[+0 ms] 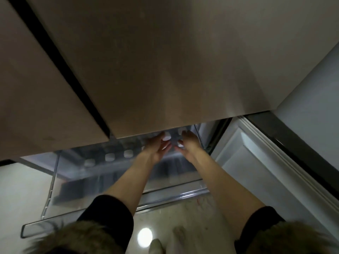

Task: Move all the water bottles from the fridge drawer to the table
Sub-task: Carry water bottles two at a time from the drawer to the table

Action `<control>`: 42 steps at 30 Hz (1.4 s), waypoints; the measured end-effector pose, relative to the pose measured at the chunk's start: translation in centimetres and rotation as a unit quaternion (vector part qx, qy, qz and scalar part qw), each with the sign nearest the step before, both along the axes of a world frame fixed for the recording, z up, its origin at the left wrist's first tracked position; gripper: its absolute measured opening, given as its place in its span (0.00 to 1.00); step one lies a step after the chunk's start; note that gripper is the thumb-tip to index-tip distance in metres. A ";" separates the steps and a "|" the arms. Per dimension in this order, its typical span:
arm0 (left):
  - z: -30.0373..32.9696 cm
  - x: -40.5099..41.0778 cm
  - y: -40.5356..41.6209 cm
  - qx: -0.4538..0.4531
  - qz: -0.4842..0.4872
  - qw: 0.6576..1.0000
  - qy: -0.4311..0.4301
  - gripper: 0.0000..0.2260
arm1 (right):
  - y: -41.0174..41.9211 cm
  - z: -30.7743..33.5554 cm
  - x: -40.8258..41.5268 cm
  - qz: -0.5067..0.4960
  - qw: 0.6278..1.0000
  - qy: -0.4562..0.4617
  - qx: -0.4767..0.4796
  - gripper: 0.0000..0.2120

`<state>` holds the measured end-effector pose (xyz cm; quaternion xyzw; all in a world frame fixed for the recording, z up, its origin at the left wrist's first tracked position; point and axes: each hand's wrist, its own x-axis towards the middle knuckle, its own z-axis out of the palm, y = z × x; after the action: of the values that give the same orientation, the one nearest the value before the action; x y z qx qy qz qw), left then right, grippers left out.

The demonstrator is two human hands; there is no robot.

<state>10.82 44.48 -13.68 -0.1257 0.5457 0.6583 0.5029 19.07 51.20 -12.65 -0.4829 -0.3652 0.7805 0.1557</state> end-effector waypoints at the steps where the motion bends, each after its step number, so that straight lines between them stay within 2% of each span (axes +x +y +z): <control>1: 0.1 0.0 0.3 0.009 0.021 1.000 -0.005 0.06 | 0.4 -0.4 -0.2 -0.016 0.998 0.032 -0.044 0.12; 2: 0.2 -0.1 0.6 0.009 0.029 1.000 -0.006 0.06 | 0.8 -0.9 -0.5 -0.029 0.996 0.048 -0.067 0.11; 7: 0.1 -0.6 0.2 -0.008 0.034 0.999 -0.016 0.15 | 1.5 -1.9 -1.7 -0.063 0.996 0.017 -0.062 0.07; 10: 0.6 -1.1 -1.1 -0.040 0.004 0.999 -0.021 0.07 | 1.3 -1.8 -1.7 -0.045 0.995 0.033 -0.084 0.07; 15: 1.5 -1.2 -3.3 -0.048 0.007 0.999 -0.006 0.07 | 0.5 -1.0 -1.0 0.007 0.996 0.011 -0.085 0.07; 18: 1.6 -1.1 -4.6 -0.039 0.015 0.999 0.001 0.04 | -0.7 -0.1 -0.1 0.039 0.999 -0.038 -0.007 0.12; 21: 1.4 -0.9 -6.3 -0.025 0.041 0.998 0.036 0.06 | -2.5 0.9 0.5 0.066 0.986 -0.104 0.112 0.11; 23: 1.5 -0.7 -7.4 -0.049 0.040 0.995 0.073 0.05 | -3.8 1.5 0.9 0.088 0.966 -0.139 0.198 0.10; 26: 2.3 -0.6 -9.5 -0.104 0.058 0.985 0.123 0.05 | -5.9 1.9 2.0 0.120 0.929 -0.177 0.302 0.15; 27: 2.8 -0.9 -10.2 -0.106 0.070 0.984 0.124 0.05 | -6.5 2.1 2.5 0.123 0.919 -0.180 0.328 0.15; 29: 3.9 -1.2 -11.6 -0.072 0.112 0.988 0.083 0.16 | -7.5 3.2 3.3 0.116 0.898 -0.183 0.384 0.15; 31: 4.5 -1.5 -12.9 -0.076 0.108 0.986 0.106 0.18 | -8.0 4.3 4.0 0.100 0.878 -0.185 0.430 0.15; 33: 5.1 -1.3 -14.1 -0.128 0.103 0.966 0.198 0.17 | -8.3 5.4 4.9 0.078 0.864 -0.185 0.462 0.15; 36: 6.8 -0.7 -15.8 -0.196 0.054 0.916 0.345 0.13 | -8.5 6.7 6.1 0.055 0.855 -0.170 0.487 0.15; 39: 8.5 -0.3 -17.6 -0.238 0.018 0.867 0.438 0.11 | -8.9 7.6 7.1 0.065 0.824 -0.190 0.530 0.15; 42: 9.6 0.8 -19.0 -0.244 -0.004 0.834 0.494 0.12 | -9.9 8.1 8.1 0.097 0.791 -0.204 0.569 0.15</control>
<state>11.67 25.46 -4.10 0.1001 0.8649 0.4766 0.1219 27.12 41.26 -4.59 -0.4174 -0.8115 0.3259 0.2472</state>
